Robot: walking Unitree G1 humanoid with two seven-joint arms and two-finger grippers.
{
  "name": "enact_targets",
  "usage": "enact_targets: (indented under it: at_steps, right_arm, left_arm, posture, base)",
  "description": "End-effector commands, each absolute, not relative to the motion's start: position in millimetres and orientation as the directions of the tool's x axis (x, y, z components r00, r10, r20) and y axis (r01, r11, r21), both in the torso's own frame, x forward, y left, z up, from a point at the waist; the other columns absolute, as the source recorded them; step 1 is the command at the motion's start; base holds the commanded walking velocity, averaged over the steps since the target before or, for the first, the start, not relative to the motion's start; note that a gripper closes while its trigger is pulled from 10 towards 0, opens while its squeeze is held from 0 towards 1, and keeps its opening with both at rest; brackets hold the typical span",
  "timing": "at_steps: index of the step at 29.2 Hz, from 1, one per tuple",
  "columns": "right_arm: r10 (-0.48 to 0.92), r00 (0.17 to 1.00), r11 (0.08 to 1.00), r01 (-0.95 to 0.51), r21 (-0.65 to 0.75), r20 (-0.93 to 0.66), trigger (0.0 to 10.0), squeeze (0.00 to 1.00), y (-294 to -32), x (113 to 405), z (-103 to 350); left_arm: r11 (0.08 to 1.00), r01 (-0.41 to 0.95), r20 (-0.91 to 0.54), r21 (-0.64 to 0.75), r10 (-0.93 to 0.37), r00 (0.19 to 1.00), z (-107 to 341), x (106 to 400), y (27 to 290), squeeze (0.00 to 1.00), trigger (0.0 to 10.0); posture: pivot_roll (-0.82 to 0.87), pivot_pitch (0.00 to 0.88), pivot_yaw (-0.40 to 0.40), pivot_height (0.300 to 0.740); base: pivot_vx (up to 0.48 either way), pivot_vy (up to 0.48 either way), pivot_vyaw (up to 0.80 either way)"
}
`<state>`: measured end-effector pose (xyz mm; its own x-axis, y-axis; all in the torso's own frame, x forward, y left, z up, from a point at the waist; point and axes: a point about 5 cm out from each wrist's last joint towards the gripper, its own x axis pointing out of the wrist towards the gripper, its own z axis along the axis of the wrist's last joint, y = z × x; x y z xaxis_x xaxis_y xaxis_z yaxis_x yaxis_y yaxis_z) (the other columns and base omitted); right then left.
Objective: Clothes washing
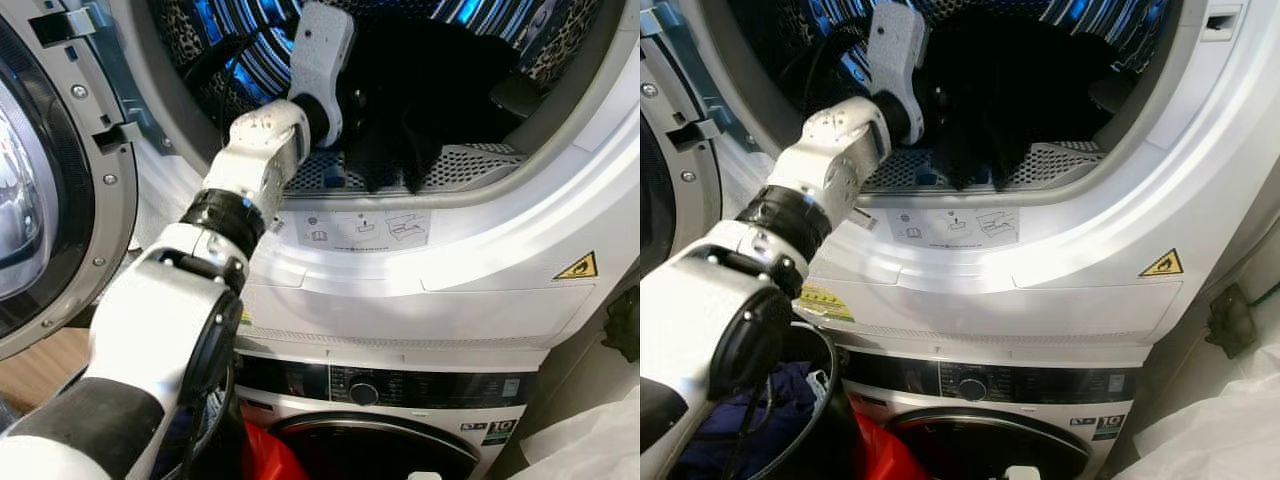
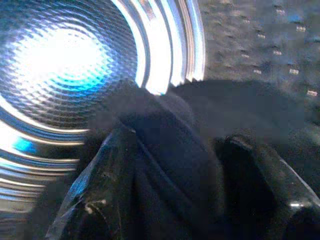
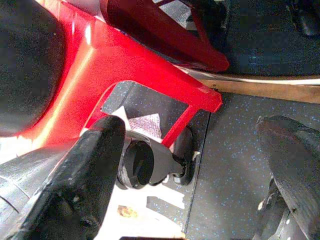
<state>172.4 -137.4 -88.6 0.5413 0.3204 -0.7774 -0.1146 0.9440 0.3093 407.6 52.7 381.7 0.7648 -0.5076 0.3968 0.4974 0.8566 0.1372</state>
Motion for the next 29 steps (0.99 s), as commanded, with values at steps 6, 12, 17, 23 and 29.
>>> enact_targets:
  at_steps: [6, 12, 17, 23, 29]
  right_arm:
    - [0.308, 0.547, 0.948, -0.104, 0.302, -0.779, 10.0, 0.0, -136, 173, -88]
    - [0.301, 0.546, 0.949, -0.092, 0.301, -0.782, 10.0, 0.0, -136, 172, -89]
    - [0.302, 0.546, 0.949, -0.094, 0.301, -0.782, 10.0, 0.0, -135, 173, -89]
    - [0.302, 0.55, 0.948, -0.087, 0.305, -0.779, 10.0, 0.0, -133, 174, -88]
    - [0.303, 0.544, 0.947, -0.083, 0.31, -0.782, 10.0, 0.0, -131, 171, -90]
  left_arm:
    - [0.858, 0.483, 0.396, 0.172, -0.509, 0.764, 394, 407, 57, 0.0, 10.0]
    - [0.617, 0.745, 0.317, 0.254, -0.781, 0.538, 378, 396, 31, 0.0, 10.0]
    - [0.505, 0.785, 0.356, 0.358, -0.851, 0.386, 396, 385, 34, 0.0, 10.0]
    - [0.429, 0.781, 0.403, 0.454, -0.88, 0.249, 419, 373, 49, 0.0, 10.0]
    - [0.193, 0.794, 0.314, 0.576, -0.95, 0.003, 423, 347, 71, 0.0, 10.0]
  posture:
    - [-0.02, 0.0, 0.148, 0.74]
    - [0.0, 0.0, 0.143, 0.74]
    - [0.01, 0.0, 0.144, 0.74]
    - [0.01, 0.0, 0.154, 0.74]
    - [0.01, 0.0, 0.163, 0.74]
  base:
    - [0.0, 0.0, 0.0]
    - [0.0, 0.0, 0.0]
    - [0.0, 0.0, 0.0]
    - [0.0, 0.0, 0.0]
    - [0.0, 0.0, 0.0]
